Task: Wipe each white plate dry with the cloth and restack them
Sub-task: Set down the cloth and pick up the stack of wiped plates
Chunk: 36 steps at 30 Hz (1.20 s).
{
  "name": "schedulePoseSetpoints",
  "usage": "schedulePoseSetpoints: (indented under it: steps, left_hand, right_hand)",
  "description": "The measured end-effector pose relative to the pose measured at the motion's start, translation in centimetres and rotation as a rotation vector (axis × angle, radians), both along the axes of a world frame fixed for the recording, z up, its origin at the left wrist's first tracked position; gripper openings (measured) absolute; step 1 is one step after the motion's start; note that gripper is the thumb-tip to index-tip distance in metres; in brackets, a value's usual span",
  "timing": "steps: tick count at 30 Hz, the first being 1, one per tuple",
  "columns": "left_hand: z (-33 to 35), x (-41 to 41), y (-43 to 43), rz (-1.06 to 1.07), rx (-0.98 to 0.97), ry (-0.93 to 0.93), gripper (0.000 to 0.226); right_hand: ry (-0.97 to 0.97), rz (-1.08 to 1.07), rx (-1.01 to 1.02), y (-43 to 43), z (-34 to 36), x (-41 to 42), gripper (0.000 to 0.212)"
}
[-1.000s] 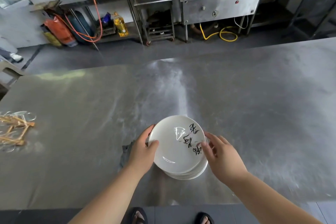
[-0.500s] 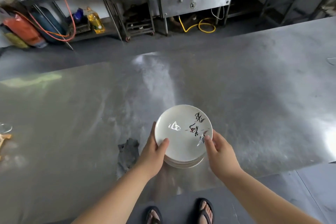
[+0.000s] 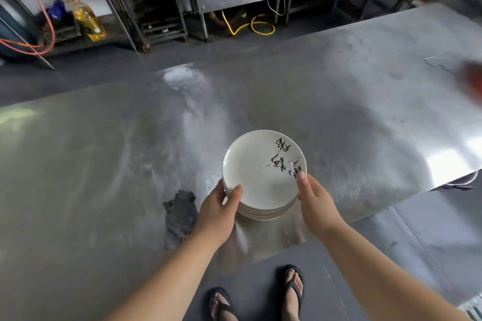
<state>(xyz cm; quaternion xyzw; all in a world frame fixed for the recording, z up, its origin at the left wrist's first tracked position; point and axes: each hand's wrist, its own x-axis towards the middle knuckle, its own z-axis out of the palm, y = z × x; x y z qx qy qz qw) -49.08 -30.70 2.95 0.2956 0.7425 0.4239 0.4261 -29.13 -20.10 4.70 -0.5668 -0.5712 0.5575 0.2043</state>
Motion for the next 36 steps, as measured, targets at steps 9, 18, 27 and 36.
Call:
schedulePoseSetpoints:
  steps: [9, 18, 27, 36]
  left_hand:
    - [-0.3, 1.0, -0.4, 0.092, 0.049, -0.037, 0.045]
    - [0.2, 2.5, 0.1, 0.242, 0.086, -0.120, 0.044]
    - [-0.2, 2.5, -0.5, 0.217, 0.088, -0.090, 0.042]
    - [0.0, 2.3, -0.5, 0.189, 0.107, -0.092, 0.047]
  right_hand:
    - [0.080, -0.026, -0.071, -0.6, 0.6, -0.1, 0.030]
    - [0.181, -0.014, -0.144, -0.2, 1.1, -0.5, 0.047]
    - [0.150, 0.039, -0.067, -0.4, 0.9, 0.4, 0.043]
    - [0.134, -0.003, -0.144, -0.1, 1.3, 0.4, 0.024]
